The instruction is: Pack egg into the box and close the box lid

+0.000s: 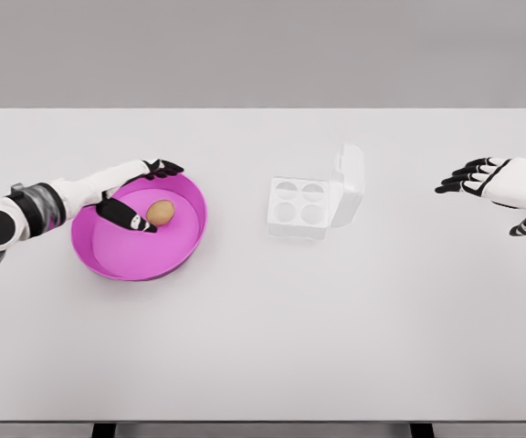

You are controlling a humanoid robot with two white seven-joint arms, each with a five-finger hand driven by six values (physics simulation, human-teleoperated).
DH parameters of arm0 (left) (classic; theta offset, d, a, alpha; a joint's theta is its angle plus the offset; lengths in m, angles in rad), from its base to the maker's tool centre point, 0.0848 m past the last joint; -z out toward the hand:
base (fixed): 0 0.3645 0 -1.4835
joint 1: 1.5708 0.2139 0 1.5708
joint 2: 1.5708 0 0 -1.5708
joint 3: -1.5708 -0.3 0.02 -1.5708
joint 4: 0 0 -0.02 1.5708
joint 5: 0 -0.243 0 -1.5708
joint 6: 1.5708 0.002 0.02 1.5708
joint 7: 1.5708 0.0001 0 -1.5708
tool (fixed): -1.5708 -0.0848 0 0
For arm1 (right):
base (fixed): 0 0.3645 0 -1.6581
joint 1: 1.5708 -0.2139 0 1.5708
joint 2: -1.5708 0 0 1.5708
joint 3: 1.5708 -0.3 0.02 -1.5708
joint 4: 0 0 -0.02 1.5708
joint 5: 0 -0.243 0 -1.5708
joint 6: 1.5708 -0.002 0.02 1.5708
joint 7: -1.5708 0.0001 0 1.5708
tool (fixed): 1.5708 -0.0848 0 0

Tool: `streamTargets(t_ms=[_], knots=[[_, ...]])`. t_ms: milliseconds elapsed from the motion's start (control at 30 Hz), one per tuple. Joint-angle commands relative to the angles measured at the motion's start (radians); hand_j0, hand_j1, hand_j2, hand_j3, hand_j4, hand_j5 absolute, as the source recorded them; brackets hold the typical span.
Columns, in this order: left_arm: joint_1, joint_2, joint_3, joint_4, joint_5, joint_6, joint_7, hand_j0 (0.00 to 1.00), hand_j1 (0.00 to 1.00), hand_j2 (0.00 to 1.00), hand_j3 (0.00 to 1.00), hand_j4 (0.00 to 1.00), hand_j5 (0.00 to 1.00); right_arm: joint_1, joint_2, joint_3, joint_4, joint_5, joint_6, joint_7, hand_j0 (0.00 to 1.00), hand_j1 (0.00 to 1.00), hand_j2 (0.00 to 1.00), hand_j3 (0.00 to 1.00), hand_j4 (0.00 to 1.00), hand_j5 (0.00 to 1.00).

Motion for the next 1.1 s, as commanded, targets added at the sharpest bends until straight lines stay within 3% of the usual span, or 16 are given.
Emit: streamTargets(t_ms=[0,700,1067], knots=[[0.000,-0.015,0.002,0.000,-0.015,0.013,0.000,0.91,0.91,0.91,0.91,0.91,0.91,0.000,-0.001,0.001,-0.002,-0.005,0.003,0.000,1.00,1.00,1.00,1.00,1.00,1.00],[0.012,-0.045,0.006,-0.006,-0.110,0.024,0.000,0.87,0.87,0.87,0.87,0.87,0.87,0.006,0.010,0.001,0.003,-0.003,0.003,0.000,1.00,1.00,1.00,1.00,1.00,1.00],[0.035,-0.028,0.032,-0.061,-0.110,0.025,0.000,0.87,0.87,0.87,0.87,0.87,0.87,0.021,0.020,0.003,-0.002,-0.003,0.003,0.000,1.00,1.00,1.00,1.00,1.00,1.00]])
